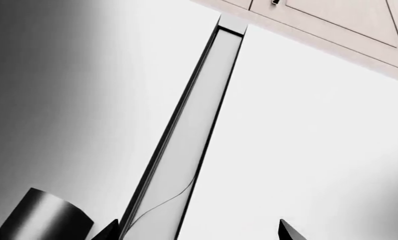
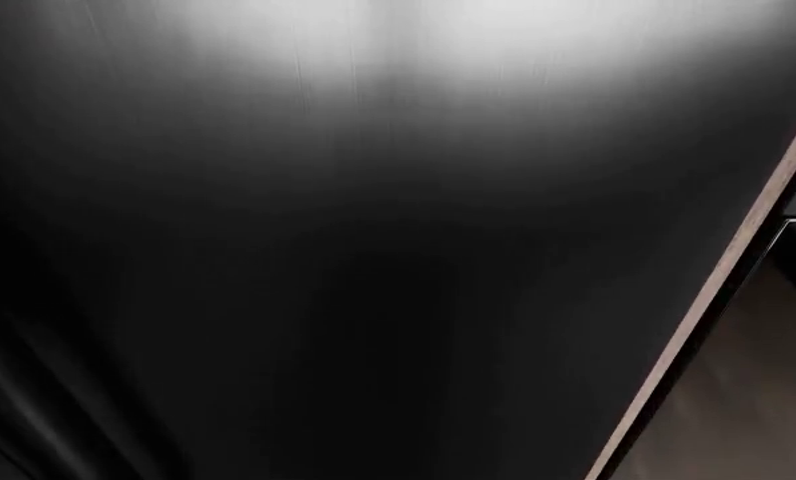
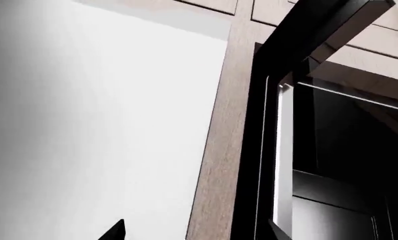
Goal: Close the microwave door
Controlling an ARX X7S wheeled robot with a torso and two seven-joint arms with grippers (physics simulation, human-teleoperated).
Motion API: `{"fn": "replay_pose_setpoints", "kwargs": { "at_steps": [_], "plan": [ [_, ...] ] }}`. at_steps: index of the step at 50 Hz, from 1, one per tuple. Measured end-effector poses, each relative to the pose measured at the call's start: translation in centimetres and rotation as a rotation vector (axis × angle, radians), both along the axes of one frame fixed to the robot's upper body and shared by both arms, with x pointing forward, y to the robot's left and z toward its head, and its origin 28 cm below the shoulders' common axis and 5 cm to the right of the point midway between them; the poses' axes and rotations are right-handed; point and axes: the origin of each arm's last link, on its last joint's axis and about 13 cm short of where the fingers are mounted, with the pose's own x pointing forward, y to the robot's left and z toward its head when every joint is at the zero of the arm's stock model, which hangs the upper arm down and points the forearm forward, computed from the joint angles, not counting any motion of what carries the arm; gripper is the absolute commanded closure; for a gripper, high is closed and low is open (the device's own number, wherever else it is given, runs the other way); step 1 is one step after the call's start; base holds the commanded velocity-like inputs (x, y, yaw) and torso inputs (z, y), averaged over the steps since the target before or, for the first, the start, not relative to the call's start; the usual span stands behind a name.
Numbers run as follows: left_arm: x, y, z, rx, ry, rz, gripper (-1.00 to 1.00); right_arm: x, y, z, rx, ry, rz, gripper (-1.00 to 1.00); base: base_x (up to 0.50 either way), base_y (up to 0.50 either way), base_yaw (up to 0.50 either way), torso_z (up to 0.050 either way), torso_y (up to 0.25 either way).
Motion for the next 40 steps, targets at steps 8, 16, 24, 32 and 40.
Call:
{"fn": "replay_pose_setpoints", "kwargs": {
  "at_steps": [8,16,24,32,40],
  "plan": [
    [0.0,0.0,0.0,0.001,0.000,-0.001,-1.00,0.2,-0.5,0.7,0.058,0.000,0.048,-1.00,0.00,0.00,0.00,0.001,0.000],
    [-0.1,-0.1,-0.1,0.003,-0.001,-0.003,-1.00,0.5,-1.0,1.1,0.097,0.003,0.072,-1.00,0.00,0.00,0.00,0.000,0.000],
    [-0.1,-0.1,-0.1,0.005,-0.001,-0.004,-1.00,1.0,-1.5,1.3,0.123,0.011,0.078,-1.00,0.00,0.00,0.00,0.000,0.000],
    [-0.1,-0.1,-0.2,0.007,0.000,-0.005,-1.00,1.5,-1.9,1.3,0.141,0.022,0.071,-1.00,0.00,0.00,0.00,0.000,0.000],
    [-0.1,-0.2,-0.2,0.008,0.001,-0.006,-1.00,1.8,-2.4,1.2,0.151,0.031,0.057,-1.00,0.00,0.00,0.00,0.000,0.000]
  ]
}}
